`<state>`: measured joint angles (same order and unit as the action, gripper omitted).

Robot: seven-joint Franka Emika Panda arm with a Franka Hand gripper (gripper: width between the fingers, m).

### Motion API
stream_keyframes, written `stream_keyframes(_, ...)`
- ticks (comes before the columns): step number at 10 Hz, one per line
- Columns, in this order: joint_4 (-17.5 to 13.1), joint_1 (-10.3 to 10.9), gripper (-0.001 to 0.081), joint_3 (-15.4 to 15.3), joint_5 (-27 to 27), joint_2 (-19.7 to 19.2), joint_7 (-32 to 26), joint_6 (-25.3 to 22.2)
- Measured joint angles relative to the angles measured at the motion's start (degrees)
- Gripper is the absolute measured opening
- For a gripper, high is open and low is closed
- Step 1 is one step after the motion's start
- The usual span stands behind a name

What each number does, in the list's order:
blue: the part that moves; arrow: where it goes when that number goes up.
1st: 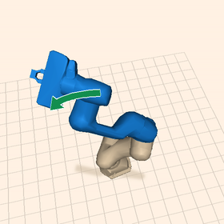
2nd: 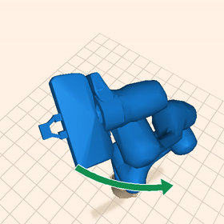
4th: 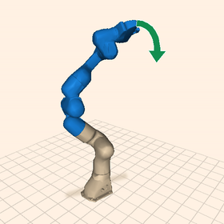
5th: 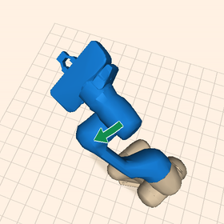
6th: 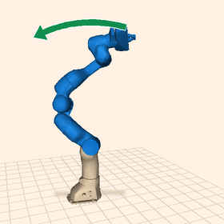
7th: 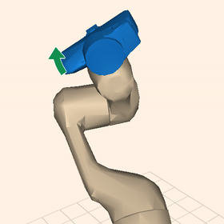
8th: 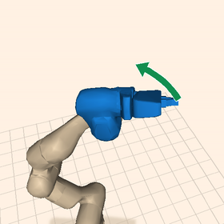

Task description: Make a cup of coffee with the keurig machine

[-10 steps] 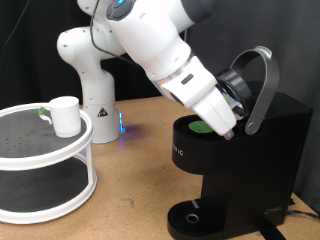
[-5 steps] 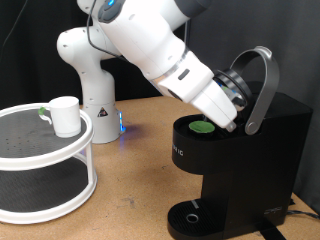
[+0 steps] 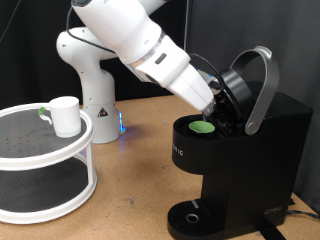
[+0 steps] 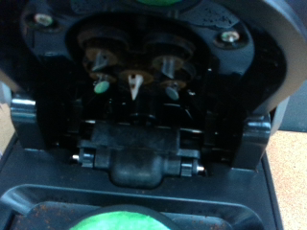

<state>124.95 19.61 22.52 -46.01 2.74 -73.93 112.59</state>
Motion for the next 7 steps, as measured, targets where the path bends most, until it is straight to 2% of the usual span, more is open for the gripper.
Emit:
stream_keyframes(3,-0.1,-0.6,0.0803,0.9,0.2,0.8,-3.2,-0.3)
stream_keyframes(4,-0.6,-1.1,0.0803,1.5,-0.2,1.5,-3.6,-1.8)
stream_keyframes(7,-2.4,-2.6,0.0803,3.4,-2.9,4.3,-1.5,-5.7)
